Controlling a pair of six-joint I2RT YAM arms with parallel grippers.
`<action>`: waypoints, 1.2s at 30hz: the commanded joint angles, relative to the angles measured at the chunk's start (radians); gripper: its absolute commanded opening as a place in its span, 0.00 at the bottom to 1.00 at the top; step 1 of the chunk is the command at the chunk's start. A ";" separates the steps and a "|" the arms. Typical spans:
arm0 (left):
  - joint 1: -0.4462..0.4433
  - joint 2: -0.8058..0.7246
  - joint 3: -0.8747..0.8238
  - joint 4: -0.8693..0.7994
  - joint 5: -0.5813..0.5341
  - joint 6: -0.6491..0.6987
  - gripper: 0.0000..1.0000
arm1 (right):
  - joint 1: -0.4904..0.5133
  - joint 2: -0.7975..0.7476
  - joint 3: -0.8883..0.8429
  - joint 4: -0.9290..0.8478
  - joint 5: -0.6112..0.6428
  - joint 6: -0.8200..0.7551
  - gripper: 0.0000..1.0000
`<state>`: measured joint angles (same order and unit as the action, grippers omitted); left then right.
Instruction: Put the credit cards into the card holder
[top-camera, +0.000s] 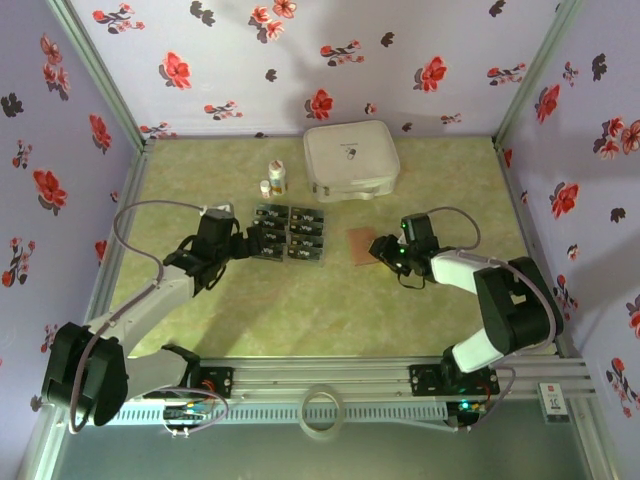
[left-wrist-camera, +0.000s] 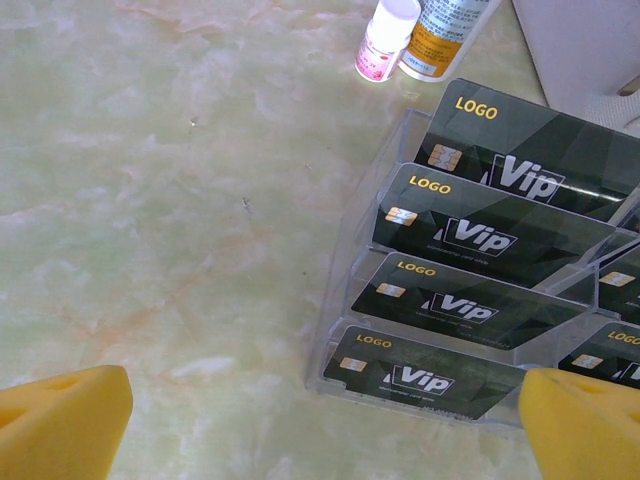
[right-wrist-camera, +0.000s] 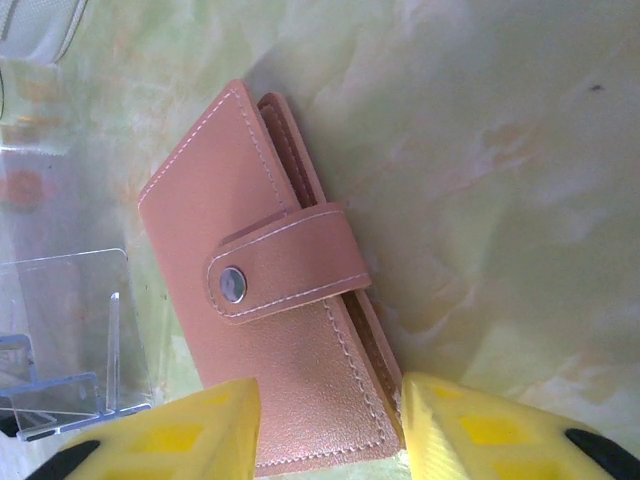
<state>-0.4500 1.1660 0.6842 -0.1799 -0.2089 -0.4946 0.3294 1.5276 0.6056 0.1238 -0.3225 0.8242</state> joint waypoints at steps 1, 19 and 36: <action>-0.009 0.011 -0.009 0.017 -0.009 0.018 1.00 | 0.008 0.028 -0.002 0.036 -0.010 0.025 0.38; -0.012 -0.085 0.043 -0.093 0.086 -0.070 1.00 | 0.008 -0.167 -0.054 0.009 -0.050 0.063 0.00; -0.124 -0.039 0.119 0.126 0.281 -0.388 1.00 | 0.081 -0.527 0.024 -0.079 -0.057 0.163 0.00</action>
<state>-0.5507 1.0931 0.7517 -0.1253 0.0494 -0.8246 0.3885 1.0050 0.5716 0.0380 -0.3786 0.9627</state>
